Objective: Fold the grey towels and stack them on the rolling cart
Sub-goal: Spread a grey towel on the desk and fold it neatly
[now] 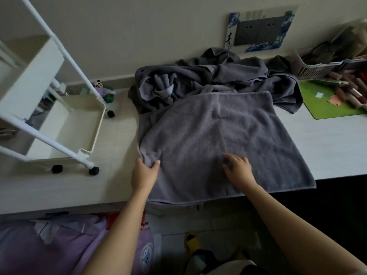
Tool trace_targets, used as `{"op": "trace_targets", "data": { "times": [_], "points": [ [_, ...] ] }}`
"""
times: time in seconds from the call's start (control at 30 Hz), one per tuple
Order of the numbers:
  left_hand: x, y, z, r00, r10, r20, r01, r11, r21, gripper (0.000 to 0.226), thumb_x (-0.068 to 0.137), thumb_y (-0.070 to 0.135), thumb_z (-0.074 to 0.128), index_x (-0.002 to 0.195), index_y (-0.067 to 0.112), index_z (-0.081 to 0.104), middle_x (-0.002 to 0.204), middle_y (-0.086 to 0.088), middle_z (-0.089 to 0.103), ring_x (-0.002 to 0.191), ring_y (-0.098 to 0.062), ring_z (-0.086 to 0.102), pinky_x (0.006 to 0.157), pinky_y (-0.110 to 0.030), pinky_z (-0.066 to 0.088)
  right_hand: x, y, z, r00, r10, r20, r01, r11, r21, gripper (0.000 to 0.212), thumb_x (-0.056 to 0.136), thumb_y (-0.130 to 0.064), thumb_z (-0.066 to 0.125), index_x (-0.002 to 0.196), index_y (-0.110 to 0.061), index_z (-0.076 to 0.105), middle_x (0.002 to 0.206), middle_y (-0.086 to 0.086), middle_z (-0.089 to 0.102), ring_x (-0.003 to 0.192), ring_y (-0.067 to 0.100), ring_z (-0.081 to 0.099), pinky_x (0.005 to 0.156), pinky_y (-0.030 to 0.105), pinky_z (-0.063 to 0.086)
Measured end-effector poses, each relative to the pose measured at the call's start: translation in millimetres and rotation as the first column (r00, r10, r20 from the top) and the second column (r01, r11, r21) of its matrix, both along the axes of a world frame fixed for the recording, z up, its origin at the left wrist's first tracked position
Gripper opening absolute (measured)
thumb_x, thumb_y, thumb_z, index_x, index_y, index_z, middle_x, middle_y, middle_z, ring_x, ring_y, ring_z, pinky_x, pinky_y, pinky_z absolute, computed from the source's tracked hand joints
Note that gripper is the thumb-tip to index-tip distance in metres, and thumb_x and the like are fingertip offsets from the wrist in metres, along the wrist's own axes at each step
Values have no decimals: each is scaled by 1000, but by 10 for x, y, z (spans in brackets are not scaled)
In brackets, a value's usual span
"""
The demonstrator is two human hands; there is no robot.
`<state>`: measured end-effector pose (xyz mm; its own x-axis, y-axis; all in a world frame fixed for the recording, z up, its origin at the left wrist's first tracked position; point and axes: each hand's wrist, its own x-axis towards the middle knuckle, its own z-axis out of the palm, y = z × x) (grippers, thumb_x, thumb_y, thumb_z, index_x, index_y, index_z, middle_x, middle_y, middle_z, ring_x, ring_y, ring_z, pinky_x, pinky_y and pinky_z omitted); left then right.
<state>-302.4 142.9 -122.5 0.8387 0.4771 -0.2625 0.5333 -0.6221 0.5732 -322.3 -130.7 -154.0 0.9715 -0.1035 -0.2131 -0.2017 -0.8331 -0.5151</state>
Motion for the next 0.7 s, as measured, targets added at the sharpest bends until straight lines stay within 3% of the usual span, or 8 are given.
{"op": "trace_targets", "data": {
  "times": [0.13, 0.23, 0.3, 0.43, 0.5, 0.6, 0.7],
  "points": [
    [100, -220, 234, 981, -159, 114, 175, 973, -151, 41, 94, 31, 51, 123, 2, 47, 123, -14, 56, 113, -33, 52, 77, -29, 38, -22, 167, 26, 992, -114, -47, 122, 960, 250, 35, 94, -30, 50, 129, -30, 53, 117, -2, 55, 120, 25, 44, 105, 46, 35],
    [199, -511, 348, 951, -252, 180, 289, 931, -223, 51, 95, 33, 49, 135, 3, 41, 139, -15, 48, 126, -30, 45, 101, -34, 39, -34, 116, 45, 979, -195, -52, 200, 892, 405, 29, 93, -32, 52, 120, -33, 60, 106, -7, 59, 110, 17, 54, 93, 35, 45],
    [247, -828, 457, 922, -303, 243, 362, 897, -255, 47, 95, 31, 49, 133, 4, 43, 138, -13, 49, 128, -27, 45, 97, -28, 36, -44, 12, 108, 961, -264, -87, 267, 790, 552, 23, 94, -29, 51, 113, -33, 64, 108, -7, 64, 102, 11, 58, 87, 27, 46],
    [265, -1597, 657, 826, -446, 344, 537, 808, -244, 33, 94, 29, 52, 118, 6, 52, 122, -14, 60, 115, -28, 53, 82, -21, 36, -113, -289, 349, 936, -312, -162, 318, 556, 768, 26, 99, -26, 41, 112, -25, 63, 108, 8, 69, 92, 17, 66, 84, 31, 51],
    [241, -2030, 681, 781, -509, 362, 608, 750, -259, 34, 94, 28, 52, 120, 7, 53, 123, -14, 60, 115, -27, 54, 78, -15, 32, -153, -539, 419, 910, -367, -193, 343, 406, 847, 31, 99, -32, 40, 115, -21, 64, 105, 11, 70, 93, 24, 68, 85, 37, 52],
    [155, -2634, 657, 731, -589, 345, 681, 662, -313, 41, 94, 30, 50, 130, 10, 48, 129, -12, 58, 119, -25, 53, 89, -20, 37, -208, -951, 409, 832, -474, -287, 403, 162, 901, 38, 97, -42, 38, 110, -22, 67, 99, 10, 71, 86, 24, 67, 78, 35, 52],
    [98, -3120, 399, 681, -711, 173, 703, 570, -425, 53, 96, 37, 44, 144, 18, 32, 134, -8, 54, 124, -24, 49, 102, -30, 38, -273, -1385, 336, 748, -546, -377, 506, 101, 857, 48, 97, -48, 31, 109, -18, 67, 101, 10, 68, 90, 24, 63, 82, 37, 48]
  ]
}}
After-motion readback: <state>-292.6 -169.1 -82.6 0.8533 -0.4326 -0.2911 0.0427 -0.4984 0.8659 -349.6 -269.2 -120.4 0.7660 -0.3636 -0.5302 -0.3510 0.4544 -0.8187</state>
